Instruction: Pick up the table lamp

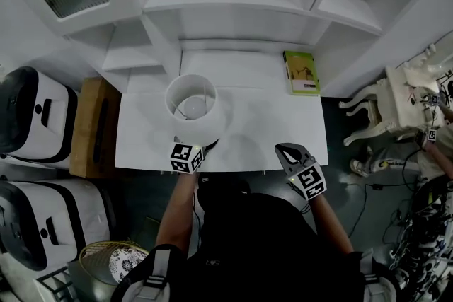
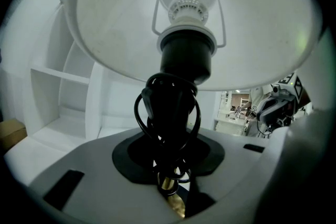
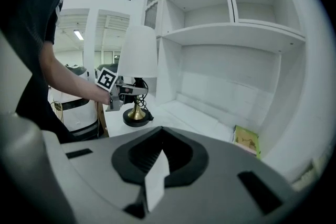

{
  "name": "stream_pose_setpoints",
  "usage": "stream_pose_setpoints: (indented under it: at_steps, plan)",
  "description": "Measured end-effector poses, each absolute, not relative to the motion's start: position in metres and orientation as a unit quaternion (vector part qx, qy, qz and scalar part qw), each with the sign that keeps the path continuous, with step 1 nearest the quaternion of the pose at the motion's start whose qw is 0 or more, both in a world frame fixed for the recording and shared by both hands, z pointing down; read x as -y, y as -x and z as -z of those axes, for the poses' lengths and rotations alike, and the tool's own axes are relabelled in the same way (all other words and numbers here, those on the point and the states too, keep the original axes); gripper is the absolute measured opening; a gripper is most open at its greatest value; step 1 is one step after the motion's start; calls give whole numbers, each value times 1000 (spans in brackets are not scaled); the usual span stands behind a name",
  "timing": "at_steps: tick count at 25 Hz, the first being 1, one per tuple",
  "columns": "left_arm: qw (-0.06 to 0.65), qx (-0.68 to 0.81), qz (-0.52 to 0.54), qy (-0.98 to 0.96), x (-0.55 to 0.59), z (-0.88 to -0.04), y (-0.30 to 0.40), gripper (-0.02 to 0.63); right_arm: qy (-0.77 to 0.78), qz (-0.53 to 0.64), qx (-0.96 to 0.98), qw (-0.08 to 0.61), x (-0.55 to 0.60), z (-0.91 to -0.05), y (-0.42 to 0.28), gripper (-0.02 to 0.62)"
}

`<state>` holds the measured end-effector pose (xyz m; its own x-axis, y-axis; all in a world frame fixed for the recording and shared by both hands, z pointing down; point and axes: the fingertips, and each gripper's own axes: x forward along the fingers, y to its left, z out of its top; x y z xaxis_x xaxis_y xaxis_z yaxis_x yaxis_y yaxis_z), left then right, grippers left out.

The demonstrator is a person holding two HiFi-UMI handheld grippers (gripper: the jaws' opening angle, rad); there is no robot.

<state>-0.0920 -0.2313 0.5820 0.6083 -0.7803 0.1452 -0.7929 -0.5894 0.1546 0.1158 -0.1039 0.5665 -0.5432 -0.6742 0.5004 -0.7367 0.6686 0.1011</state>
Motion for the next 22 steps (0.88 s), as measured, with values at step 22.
stream_pose_setpoints:
  at_steps: [22]
  plan:
    - [60,468,-50,-880,186,-502,116,109,-396,-9,900,180,131,-532,-93,6]
